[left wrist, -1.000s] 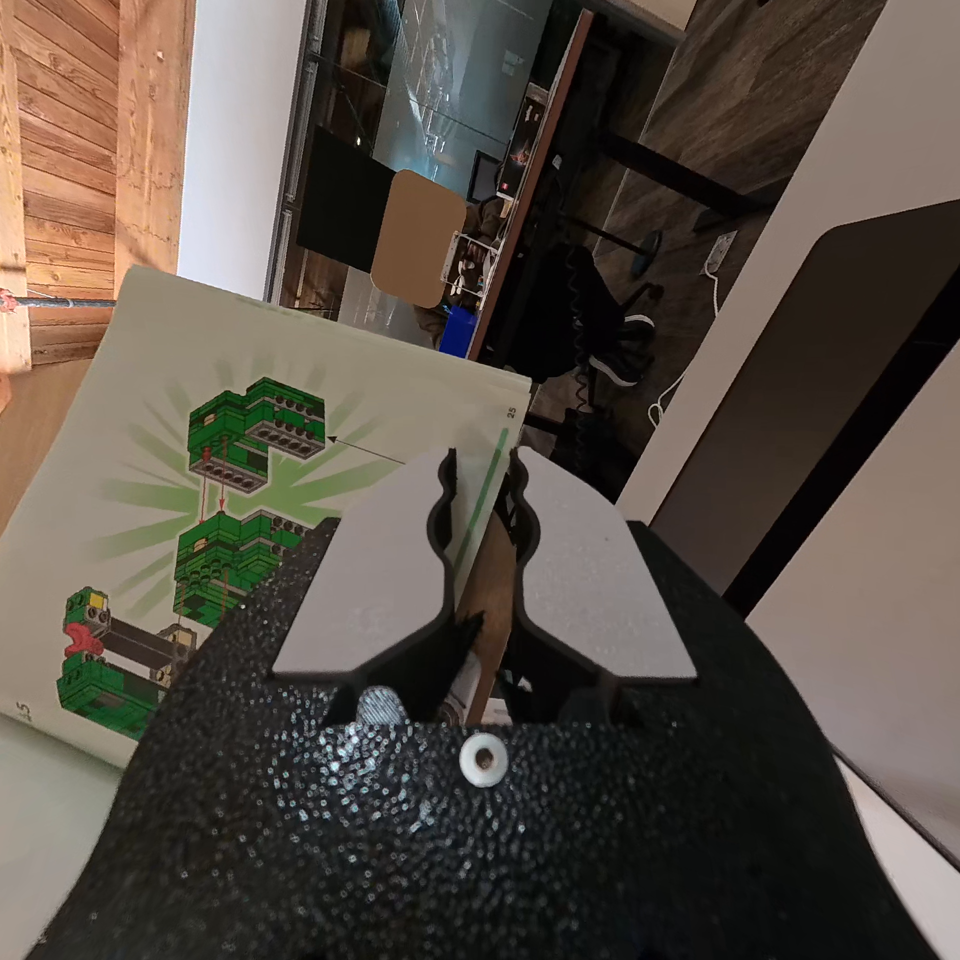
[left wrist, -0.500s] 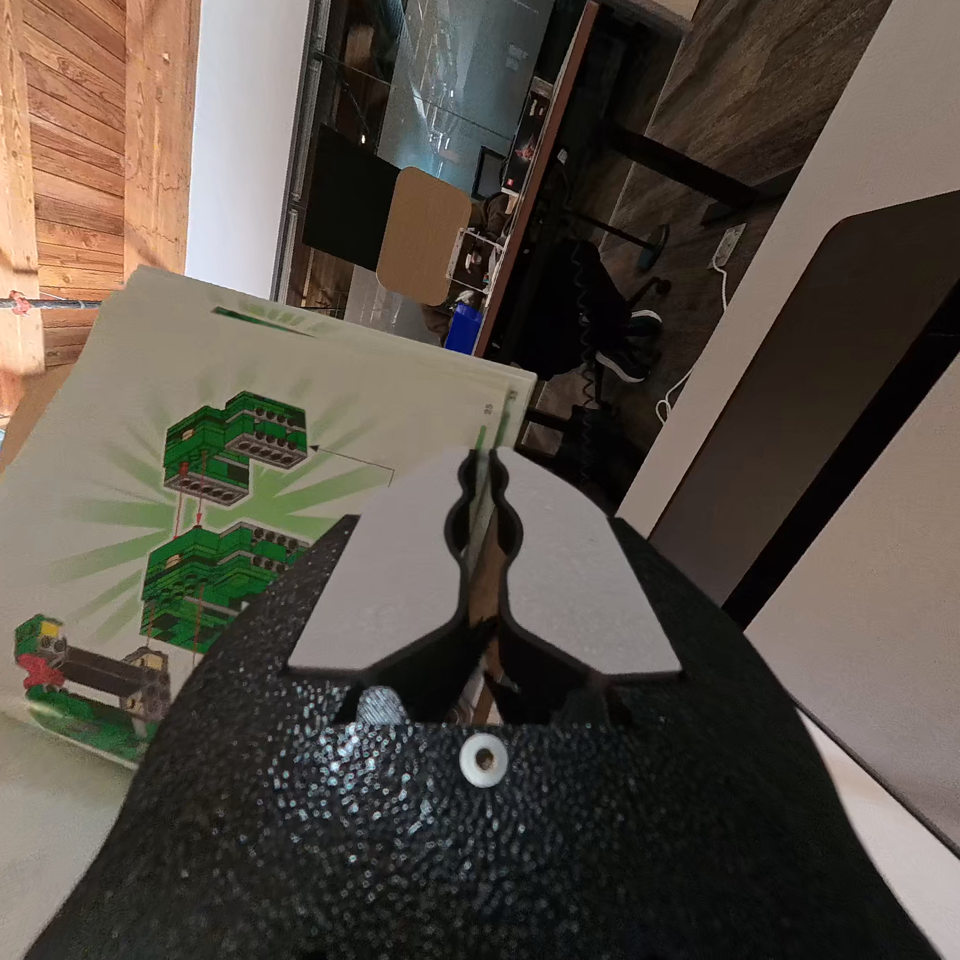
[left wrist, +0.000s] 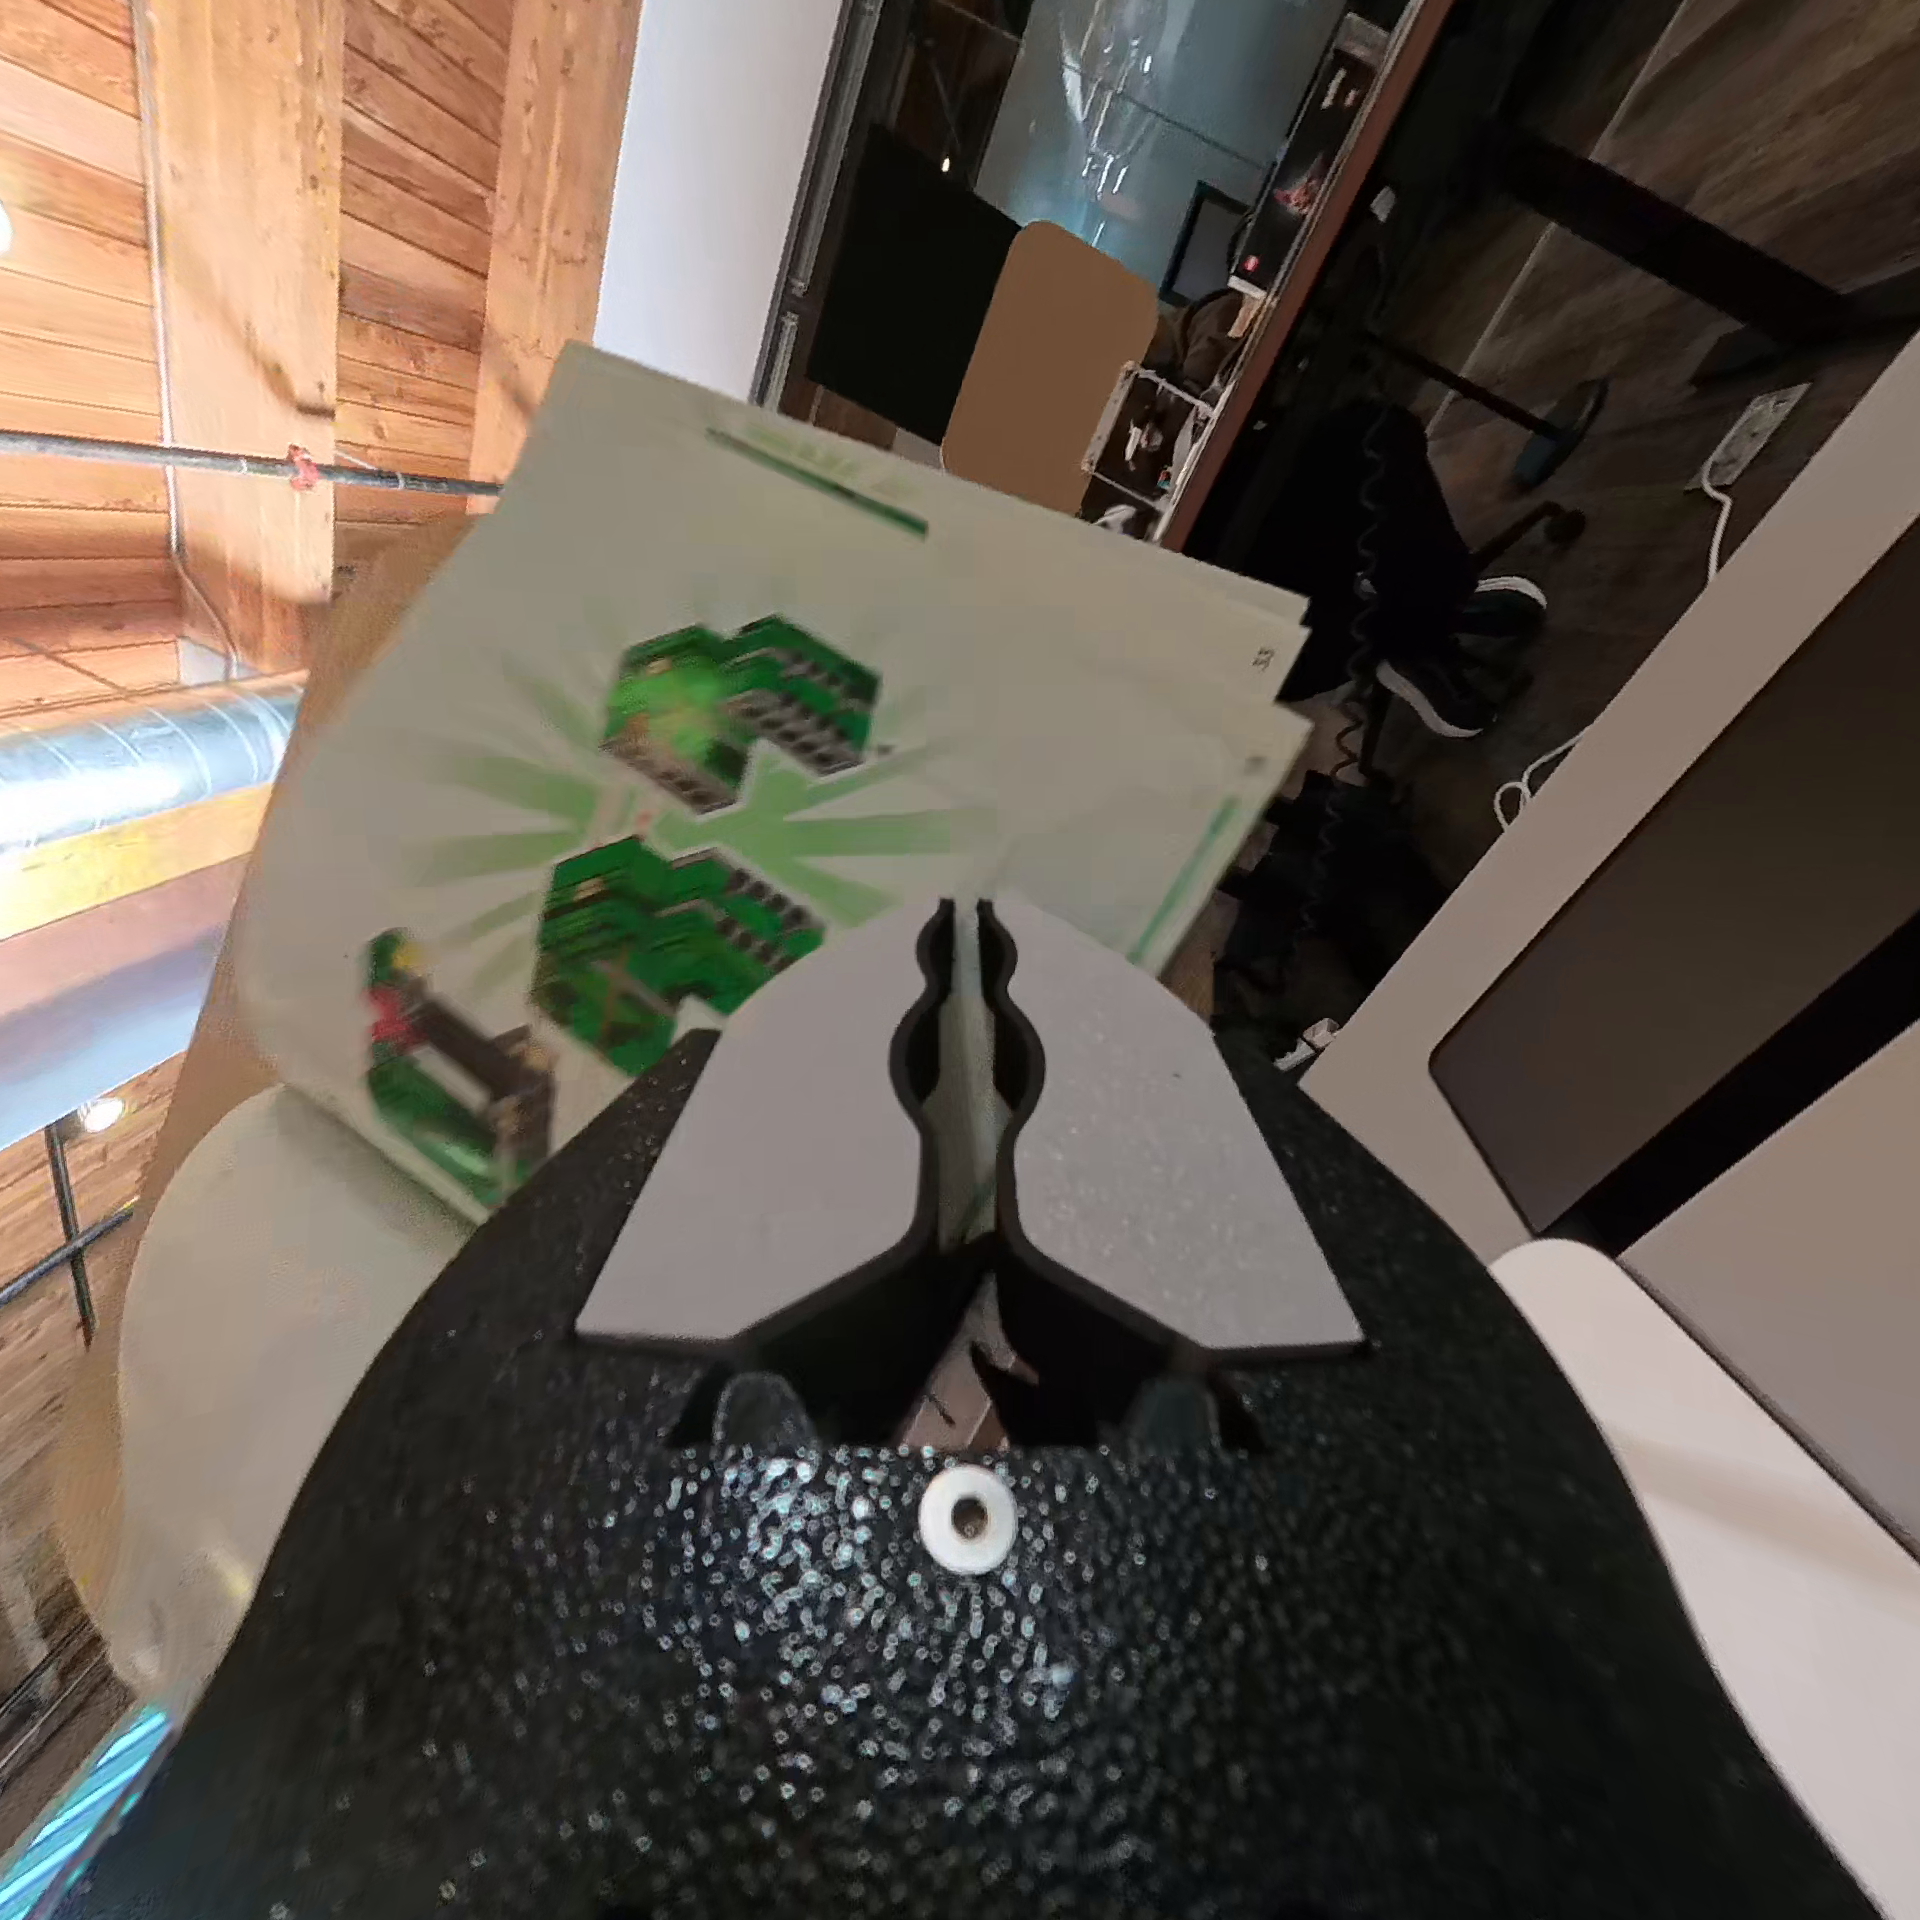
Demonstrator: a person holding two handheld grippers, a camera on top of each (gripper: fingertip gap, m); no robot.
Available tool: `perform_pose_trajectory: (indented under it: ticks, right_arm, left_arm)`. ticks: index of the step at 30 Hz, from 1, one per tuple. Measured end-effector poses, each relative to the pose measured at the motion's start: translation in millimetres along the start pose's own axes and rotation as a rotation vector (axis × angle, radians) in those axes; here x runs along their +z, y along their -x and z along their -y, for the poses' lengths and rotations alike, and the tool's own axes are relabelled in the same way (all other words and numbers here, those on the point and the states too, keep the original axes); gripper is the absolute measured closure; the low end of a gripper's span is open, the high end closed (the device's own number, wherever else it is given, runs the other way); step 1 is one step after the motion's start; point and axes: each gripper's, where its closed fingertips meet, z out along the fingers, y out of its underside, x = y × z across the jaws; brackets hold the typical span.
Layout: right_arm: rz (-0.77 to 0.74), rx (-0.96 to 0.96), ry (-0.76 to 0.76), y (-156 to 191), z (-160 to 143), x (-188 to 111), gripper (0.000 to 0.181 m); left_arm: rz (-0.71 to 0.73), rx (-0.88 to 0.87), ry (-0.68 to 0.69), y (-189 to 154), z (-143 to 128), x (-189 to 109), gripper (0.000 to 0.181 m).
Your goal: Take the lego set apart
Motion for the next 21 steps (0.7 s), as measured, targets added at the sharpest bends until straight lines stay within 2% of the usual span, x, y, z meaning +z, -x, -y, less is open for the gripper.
perform_pose_trajectory:
  ticks: [1,7,13,21]
  right_arm:
    - [0.000,0.001,0.000,0,0,0,0.135]
    - [0.003,0.001,-0.002,1,1,0,0.135]
    - [0.002,0.005,-0.004,1,1,0,0.135]
    - [0.004,-0.008,-0.001,2,1,0,0.135]
  left_arm:
    - [0.012,-0.004,0.002,3,-2,-3,0.175]
    - [0.051,-0.010,0.019,13,-20,-19,0.159]
    - [-0.085,0.210,-0.068,-18,-5,-27,0.137]
    - [-0.115,0.214,-0.037,-26,12,-5,0.140]
